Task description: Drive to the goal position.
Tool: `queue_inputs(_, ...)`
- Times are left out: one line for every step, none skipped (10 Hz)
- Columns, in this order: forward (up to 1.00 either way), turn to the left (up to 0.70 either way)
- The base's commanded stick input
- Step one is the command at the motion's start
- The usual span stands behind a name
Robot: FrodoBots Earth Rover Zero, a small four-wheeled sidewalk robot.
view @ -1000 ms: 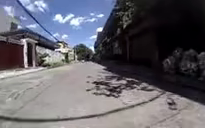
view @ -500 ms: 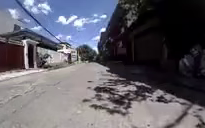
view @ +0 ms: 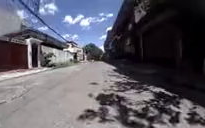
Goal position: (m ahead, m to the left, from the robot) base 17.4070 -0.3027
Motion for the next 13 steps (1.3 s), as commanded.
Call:
queue_inputs(1.00,0.00)
queue_inputs(1.00,0.00)
queue_inputs(1.00,0.00)
queue_inputs(1.00,0.00)
queue_inputs(1.00,0.00)
queue_inputs(1.00,0.00)
queue_inputs(1.00,0.00)
queue_inputs(1.00,0.00)
queue_inputs(1.00,-0.15)
queue_inputs(1.00,-0.36)
queue_inputs(1.00,-0.40)
queue_inputs(1.00,-0.40)
queue_inputs(1.00,-0.38)
